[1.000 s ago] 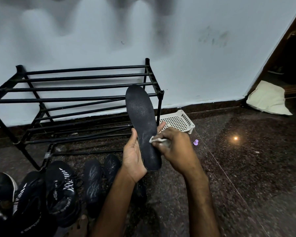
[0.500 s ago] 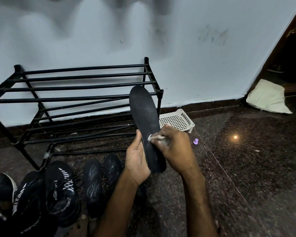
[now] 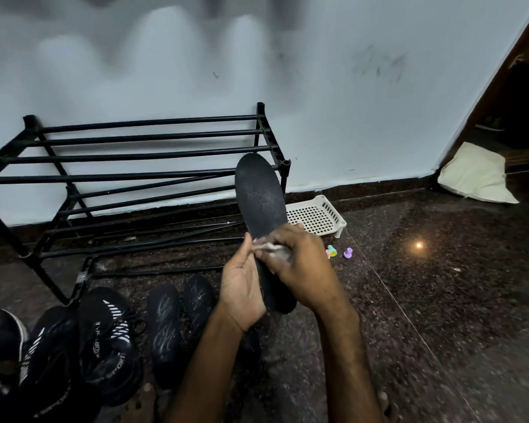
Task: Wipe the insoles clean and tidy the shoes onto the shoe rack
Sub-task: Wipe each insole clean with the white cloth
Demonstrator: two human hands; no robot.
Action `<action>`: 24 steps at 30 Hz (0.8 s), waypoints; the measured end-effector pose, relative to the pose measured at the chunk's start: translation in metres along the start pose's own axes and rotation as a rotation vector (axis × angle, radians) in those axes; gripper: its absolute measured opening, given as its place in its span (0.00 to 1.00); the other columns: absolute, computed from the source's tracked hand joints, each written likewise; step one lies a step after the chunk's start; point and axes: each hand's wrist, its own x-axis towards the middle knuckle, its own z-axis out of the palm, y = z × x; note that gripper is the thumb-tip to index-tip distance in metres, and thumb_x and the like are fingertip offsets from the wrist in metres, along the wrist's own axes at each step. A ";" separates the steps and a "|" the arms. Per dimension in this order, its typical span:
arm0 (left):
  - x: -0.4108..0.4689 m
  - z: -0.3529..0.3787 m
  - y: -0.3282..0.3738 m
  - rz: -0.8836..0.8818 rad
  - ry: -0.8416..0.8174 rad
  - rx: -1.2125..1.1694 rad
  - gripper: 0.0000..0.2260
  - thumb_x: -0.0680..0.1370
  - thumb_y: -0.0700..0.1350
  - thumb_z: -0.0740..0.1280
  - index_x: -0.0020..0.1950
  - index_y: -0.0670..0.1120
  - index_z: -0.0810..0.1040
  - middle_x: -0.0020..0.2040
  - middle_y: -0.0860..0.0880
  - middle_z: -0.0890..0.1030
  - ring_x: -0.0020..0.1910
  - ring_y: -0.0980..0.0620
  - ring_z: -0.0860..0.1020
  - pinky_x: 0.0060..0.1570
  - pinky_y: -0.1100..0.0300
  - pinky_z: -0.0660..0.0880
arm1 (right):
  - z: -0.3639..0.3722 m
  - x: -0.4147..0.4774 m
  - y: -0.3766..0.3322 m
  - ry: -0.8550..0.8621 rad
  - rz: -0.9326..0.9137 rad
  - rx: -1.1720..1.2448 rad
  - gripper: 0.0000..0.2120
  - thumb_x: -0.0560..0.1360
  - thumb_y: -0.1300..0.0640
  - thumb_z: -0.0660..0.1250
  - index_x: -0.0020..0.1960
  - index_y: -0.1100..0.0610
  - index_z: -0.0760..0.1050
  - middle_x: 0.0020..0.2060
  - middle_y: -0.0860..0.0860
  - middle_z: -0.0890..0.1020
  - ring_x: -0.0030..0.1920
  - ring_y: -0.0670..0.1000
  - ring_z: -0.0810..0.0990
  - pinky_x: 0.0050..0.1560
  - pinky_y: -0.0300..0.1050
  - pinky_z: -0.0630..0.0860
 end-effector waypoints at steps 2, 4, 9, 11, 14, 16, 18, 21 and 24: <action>0.001 -0.002 0.000 -0.006 -0.003 0.031 0.29 0.83 0.56 0.54 0.75 0.35 0.66 0.73 0.36 0.69 0.73 0.41 0.68 0.76 0.47 0.58 | -0.006 -0.003 0.003 -0.101 0.029 0.005 0.06 0.71 0.58 0.75 0.48 0.52 0.85 0.44 0.44 0.83 0.46 0.39 0.79 0.50 0.32 0.73; 0.003 -0.003 0.000 -0.011 0.019 -0.014 0.25 0.83 0.55 0.55 0.69 0.38 0.73 0.66 0.37 0.76 0.67 0.42 0.75 0.71 0.48 0.67 | -0.005 -0.001 0.005 0.034 0.029 -0.049 0.07 0.72 0.59 0.75 0.49 0.53 0.85 0.44 0.45 0.82 0.46 0.41 0.79 0.51 0.35 0.75; -0.002 0.000 0.001 0.027 0.046 0.012 0.21 0.82 0.53 0.55 0.65 0.40 0.76 0.59 0.39 0.81 0.59 0.43 0.81 0.59 0.50 0.78 | 0.006 0.003 -0.002 0.024 -0.024 -0.061 0.07 0.73 0.60 0.74 0.51 0.53 0.84 0.46 0.46 0.81 0.47 0.41 0.78 0.52 0.32 0.73; -0.003 0.002 0.004 0.038 0.046 0.002 0.22 0.82 0.52 0.54 0.69 0.39 0.74 0.63 0.35 0.78 0.61 0.40 0.79 0.62 0.47 0.76 | 0.002 -0.001 0.003 -0.137 0.000 -0.012 0.06 0.71 0.58 0.76 0.48 0.51 0.85 0.44 0.44 0.81 0.46 0.39 0.78 0.49 0.30 0.71; 0.002 0.000 0.002 0.015 0.078 0.023 0.24 0.83 0.53 0.54 0.71 0.40 0.72 0.68 0.35 0.74 0.67 0.40 0.74 0.70 0.46 0.67 | -0.006 -0.005 0.010 -0.087 0.013 -0.004 0.06 0.70 0.58 0.76 0.47 0.51 0.85 0.42 0.42 0.81 0.46 0.39 0.78 0.48 0.27 0.70; 0.005 -0.003 -0.001 0.003 0.079 0.021 0.23 0.83 0.54 0.55 0.68 0.40 0.75 0.64 0.37 0.78 0.64 0.42 0.78 0.68 0.48 0.70 | -0.007 -0.003 0.013 0.057 0.024 -0.038 0.06 0.71 0.60 0.76 0.48 0.53 0.85 0.43 0.45 0.81 0.44 0.41 0.79 0.47 0.32 0.74; 0.005 -0.003 -0.001 -0.001 0.064 0.016 0.21 0.83 0.54 0.55 0.66 0.41 0.77 0.58 0.40 0.82 0.56 0.45 0.82 0.57 0.51 0.78 | -0.004 0.001 0.016 0.250 0.030 -0.132 0.06 0.72 0.60 0.74 0.49 0.56 0.84 0.44 0.48 0.81 0.43 0.45 0.79 0.47 0.39 0.77; 0.006 -0.002 0.002 0.009 0.067 0.045 0.21 0.83 0.53 0.56 0.65 0.41 0.78 0.57 0.41 0.83 0.54 0.45 0.83 0.54 0.52 0.81 | -0.001 0.001 0.018 0.384 0.055 -0.190 0.06 0.74 0.62 0.72 0.50 0.57 0.83 0.45 0.49 0.79 0.45 0.48 0.79 0.47 0.44 0.78; 0.009 -0.003 0.004 0.026 0.088 0.073 0.22 0.82 0.54 0.56 0.64 0.40 0.79 0.63 0.39 0.80 0.62 0.44 0.79 0.64 0.52 0.74 | 0.003 -0.005 0.018 0.133 0.044 -0.071 0.06 0.71 0.64 0.74 0.47 0.55 0.83 0.44 0.46 0.79 0.45 0.44 0.79 0.48 0.40 0.77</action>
